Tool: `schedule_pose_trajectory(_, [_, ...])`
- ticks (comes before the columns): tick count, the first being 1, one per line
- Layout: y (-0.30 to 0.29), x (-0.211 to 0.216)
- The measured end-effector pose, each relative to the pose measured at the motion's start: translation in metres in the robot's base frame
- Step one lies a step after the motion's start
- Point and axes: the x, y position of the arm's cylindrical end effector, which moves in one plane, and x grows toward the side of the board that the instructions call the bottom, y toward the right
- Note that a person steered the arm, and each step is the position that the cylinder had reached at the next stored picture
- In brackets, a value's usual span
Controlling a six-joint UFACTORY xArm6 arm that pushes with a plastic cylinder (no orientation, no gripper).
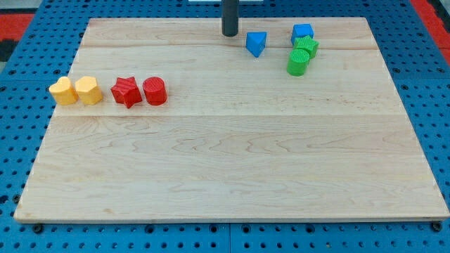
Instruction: Slide the blue cube into the blue triangle
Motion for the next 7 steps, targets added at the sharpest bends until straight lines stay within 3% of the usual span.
schedule_pose_trajectory(1, [0.091,-0.019])
schedule_pose_trajectory(2, [0.196,-0.011])
schedule_pose_trajectory(3, [0.208,0.011])
schedule_pose_trajectory(7, [0.017,0.064])
